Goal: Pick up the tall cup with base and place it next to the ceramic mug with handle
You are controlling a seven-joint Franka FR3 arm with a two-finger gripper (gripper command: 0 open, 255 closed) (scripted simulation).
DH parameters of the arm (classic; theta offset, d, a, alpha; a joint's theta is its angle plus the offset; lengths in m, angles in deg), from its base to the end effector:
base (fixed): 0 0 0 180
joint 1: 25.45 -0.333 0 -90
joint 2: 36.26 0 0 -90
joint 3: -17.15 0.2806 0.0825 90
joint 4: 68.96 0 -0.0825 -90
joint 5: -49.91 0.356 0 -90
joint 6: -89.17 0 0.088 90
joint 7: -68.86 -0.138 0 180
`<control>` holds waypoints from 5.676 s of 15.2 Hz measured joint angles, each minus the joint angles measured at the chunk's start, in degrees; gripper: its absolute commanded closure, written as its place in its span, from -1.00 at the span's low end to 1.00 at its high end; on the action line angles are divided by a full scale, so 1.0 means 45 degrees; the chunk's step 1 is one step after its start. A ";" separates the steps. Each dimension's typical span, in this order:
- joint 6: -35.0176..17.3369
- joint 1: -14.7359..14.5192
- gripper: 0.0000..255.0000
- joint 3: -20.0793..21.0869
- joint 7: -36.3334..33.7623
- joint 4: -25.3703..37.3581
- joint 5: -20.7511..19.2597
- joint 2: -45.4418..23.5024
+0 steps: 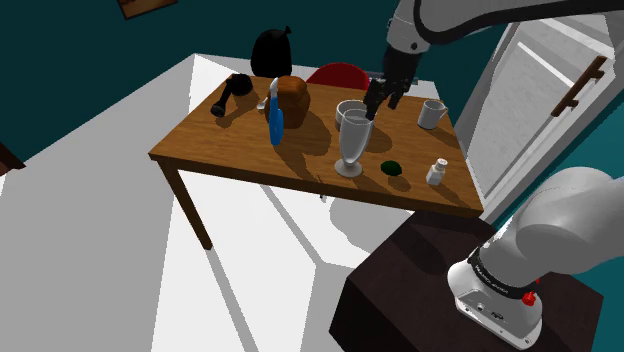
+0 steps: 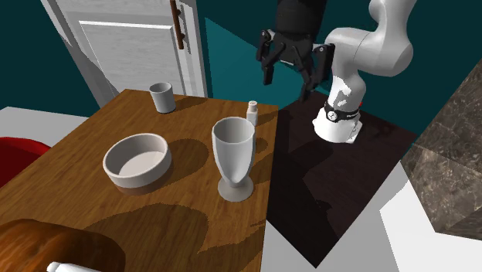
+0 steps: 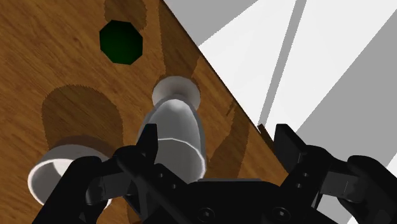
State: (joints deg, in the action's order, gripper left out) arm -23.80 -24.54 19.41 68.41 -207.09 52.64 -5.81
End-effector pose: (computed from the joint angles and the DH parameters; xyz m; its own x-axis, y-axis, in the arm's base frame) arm 0.3934 0.0140 0.4577 0.9958 -0.0066 0.0916 -0.0042 -0.9996 -0.0261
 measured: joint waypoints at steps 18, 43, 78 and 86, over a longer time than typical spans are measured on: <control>-0.4102 0.0015 -1.00 0.0007 0.0678 0.0745 -0.0388 -0.4710; -0.2539 0.0020 1.00 -0.0012 0.0687 0.1634 -0.0377 -0.4041; 0.3515 0.0031 1.00 -0.0033 0.0617 0.7372 -0.0406 -0.3724; 0.4915 0.0042 1.00 -0.0046 0.0617 0.9185 -0.0421 -0.4137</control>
State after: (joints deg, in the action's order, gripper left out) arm -1.68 -24.35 19.21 71.19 -165.76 50.75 -24.43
